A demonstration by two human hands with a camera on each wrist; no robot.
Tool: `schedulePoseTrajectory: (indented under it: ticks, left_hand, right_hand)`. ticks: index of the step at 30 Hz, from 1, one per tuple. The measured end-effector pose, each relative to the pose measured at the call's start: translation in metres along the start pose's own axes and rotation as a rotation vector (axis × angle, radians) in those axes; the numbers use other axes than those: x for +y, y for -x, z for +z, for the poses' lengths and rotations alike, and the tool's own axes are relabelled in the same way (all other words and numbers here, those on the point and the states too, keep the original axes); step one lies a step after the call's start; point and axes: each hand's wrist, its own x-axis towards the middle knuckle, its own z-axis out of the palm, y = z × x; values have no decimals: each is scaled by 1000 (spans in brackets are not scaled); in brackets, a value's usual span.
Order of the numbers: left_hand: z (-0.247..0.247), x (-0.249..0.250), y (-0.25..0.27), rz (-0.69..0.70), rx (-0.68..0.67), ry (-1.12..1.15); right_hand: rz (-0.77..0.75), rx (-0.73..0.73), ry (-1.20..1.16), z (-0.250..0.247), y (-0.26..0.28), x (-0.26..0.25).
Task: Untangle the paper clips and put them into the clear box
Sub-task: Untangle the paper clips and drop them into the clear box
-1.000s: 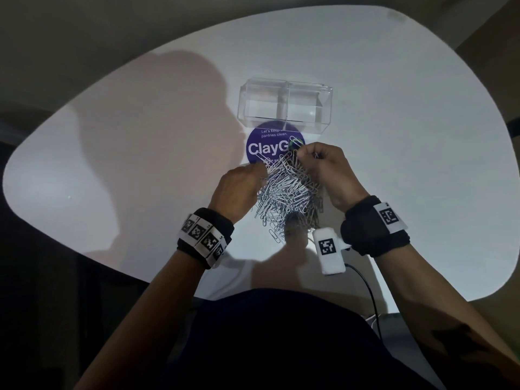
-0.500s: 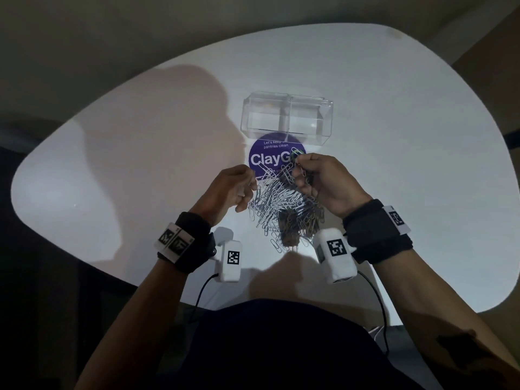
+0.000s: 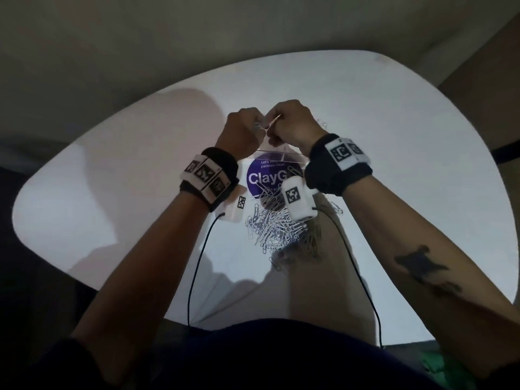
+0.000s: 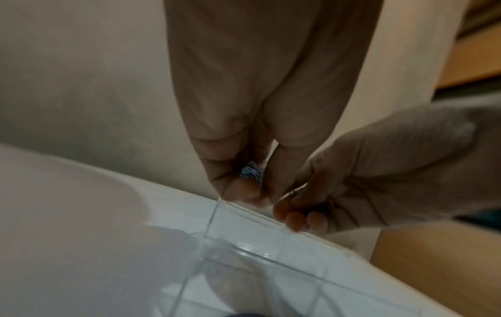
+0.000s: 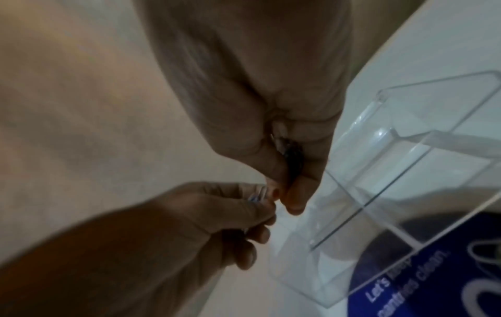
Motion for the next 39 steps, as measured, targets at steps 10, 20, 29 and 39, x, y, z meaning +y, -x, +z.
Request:
schedulePoseTrajectory:
  ticks: [10, 20, 29, 39]
  left_hand:
    - [6, -3, 7, 88, 112, -76]
    - [22, -29, 100, -29, -261, -143]
    - [59, -34, 147, -13, -157, -257]
    - [49, -49, 141, -235, -152, 335]
  right_hand:
    - [-128, -70, 336, 1, -1, -5]
    - [-270, -10, 310, -23, 62, 54]
    - [-312, -141, 493, -3, 132, 133]
    - [-306, -30, 439, 2, 134, 154]
